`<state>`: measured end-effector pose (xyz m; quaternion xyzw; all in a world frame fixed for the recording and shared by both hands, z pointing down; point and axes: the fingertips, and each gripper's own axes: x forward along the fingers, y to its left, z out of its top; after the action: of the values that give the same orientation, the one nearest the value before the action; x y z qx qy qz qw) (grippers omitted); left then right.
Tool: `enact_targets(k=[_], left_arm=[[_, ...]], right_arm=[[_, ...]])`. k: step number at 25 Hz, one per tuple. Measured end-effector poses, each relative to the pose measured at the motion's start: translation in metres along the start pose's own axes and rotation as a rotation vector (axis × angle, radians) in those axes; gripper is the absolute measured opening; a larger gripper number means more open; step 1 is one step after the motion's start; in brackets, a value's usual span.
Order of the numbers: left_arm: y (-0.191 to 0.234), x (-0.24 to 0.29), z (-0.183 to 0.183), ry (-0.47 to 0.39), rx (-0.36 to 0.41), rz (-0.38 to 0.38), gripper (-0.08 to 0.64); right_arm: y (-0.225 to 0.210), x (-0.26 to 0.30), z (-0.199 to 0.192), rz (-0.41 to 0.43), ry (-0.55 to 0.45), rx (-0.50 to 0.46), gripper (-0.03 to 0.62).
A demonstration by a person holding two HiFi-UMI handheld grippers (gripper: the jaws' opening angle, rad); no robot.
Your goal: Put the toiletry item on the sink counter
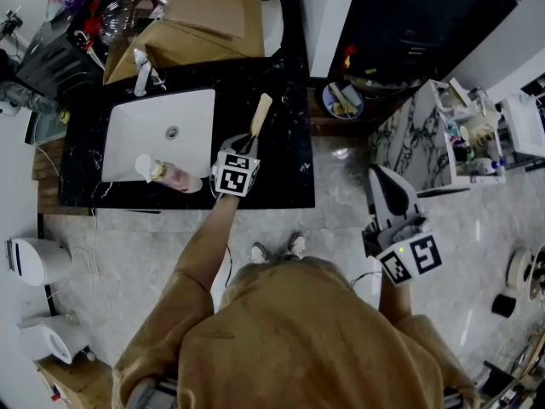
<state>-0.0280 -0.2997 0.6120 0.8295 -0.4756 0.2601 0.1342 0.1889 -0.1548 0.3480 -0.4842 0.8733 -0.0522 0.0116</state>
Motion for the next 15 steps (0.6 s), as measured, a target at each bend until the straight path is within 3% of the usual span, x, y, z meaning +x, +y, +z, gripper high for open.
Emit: enact_targets(k=[5, 7, 8, 15], left_arm=[[-0.002, 0.001, 0.001, 0.003, -0.011, -0.015, 0.047], [-0.001, -0.001, 0.005, -0.025, -0.012, -0.009, 0.194], [-0.001, -0.004, 0.008, -0.046, -0.009, -0.002, 0.215], [0.001, -0.025, 0.029, -0.125, 0.003, 0.008, 0.229]], right_arm=[[-0.001, 0.000, 0.002, -0.002, -0.006, 0.004, 0.003], [-0.002, -0.001, 0.002, -0.001, -0.010, 0.005, 0.003], [-0.002, -0.002, 0.003, -0.001, -0.012, 0.005, 0.003], [0.003, 0.001, 0.002, 0.021, -0.022, 0.009, 0.003]])
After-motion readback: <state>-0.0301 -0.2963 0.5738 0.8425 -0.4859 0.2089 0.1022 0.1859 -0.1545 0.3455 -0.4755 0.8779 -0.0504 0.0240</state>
